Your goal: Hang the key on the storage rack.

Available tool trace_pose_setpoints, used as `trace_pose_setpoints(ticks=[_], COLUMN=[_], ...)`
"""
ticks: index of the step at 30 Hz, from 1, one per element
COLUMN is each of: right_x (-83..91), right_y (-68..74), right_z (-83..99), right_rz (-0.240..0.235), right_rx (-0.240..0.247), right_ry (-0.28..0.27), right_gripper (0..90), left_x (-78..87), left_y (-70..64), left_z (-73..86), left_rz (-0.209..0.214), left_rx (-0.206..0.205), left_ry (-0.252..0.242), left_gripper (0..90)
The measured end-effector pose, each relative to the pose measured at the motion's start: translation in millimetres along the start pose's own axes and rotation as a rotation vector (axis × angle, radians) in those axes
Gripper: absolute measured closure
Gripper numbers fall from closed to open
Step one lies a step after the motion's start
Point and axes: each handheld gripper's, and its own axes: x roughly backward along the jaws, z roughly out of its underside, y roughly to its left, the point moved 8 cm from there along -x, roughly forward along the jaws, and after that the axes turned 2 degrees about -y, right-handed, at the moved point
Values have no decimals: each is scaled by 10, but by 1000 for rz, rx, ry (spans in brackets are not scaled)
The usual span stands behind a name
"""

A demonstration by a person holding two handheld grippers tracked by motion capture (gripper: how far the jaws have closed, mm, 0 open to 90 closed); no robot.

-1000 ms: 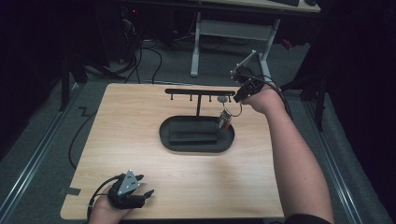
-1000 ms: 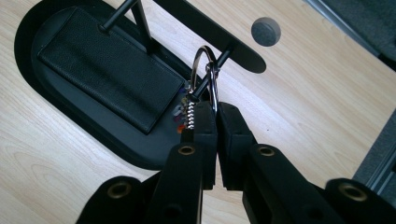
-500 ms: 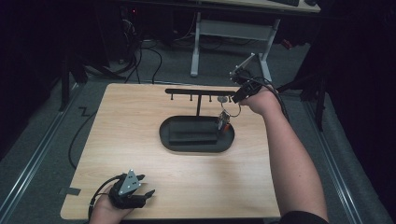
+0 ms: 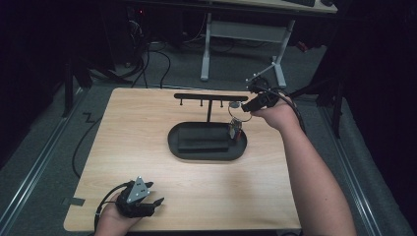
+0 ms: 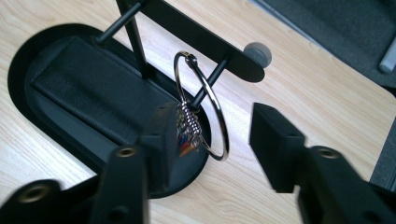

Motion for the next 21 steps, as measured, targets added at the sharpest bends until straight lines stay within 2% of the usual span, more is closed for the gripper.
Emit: trace_pose_setpoints(ticks=[5, 12, 19, 21], right_x=[64, 73, 32, -6], right_y=[62, 213, 305, 355], right_z=[104, 305, 477, 579], right_rz=[-15, -41, -51, -73], right_rx=[2, 38, 32, 22], right_ry=[-33, -75, -129, -149], right_gripper=[420, 404, 394, 389], left_x=[-27, -30, -35, -40], left_y=[-27, -22, -18, -26], left_z=[-10, -3, 5, 10], left_rz=[0, -6, -10, -7], left_rx=[-12, -5, 2, 2], left_ry=[4, 3, 4, 8], left_gripper=[339, 339, 336, 336])
